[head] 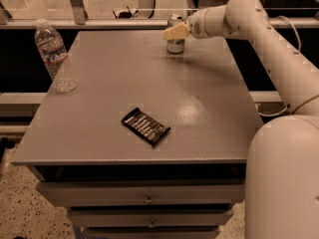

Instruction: Move 7up can near rxbar chocolate

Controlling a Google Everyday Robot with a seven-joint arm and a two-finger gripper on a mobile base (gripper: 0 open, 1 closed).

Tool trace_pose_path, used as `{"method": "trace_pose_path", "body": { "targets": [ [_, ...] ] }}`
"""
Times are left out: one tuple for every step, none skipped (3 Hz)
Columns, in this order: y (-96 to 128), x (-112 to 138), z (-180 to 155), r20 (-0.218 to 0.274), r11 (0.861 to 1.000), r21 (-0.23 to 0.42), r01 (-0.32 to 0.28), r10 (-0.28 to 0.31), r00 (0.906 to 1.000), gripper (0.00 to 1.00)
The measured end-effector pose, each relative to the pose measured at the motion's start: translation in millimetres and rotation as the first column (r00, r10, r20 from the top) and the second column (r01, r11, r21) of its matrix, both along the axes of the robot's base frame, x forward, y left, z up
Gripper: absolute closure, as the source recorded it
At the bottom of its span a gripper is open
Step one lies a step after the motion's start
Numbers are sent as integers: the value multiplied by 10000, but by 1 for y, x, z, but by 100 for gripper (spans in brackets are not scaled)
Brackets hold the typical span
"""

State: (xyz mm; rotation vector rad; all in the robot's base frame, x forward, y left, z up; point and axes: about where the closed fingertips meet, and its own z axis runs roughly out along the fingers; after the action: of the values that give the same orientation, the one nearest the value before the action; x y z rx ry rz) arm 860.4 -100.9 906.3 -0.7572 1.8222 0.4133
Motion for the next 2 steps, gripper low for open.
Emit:
{"method": "trace_pose_path", "body": {
  "targets": [
    [2, -2, -7, -153, 9999, 1, -107, 107, 9998, 46],
    [13, -14, 1, 48, 9973, -143, -721, 722, 9974, 70]
  ]
}}
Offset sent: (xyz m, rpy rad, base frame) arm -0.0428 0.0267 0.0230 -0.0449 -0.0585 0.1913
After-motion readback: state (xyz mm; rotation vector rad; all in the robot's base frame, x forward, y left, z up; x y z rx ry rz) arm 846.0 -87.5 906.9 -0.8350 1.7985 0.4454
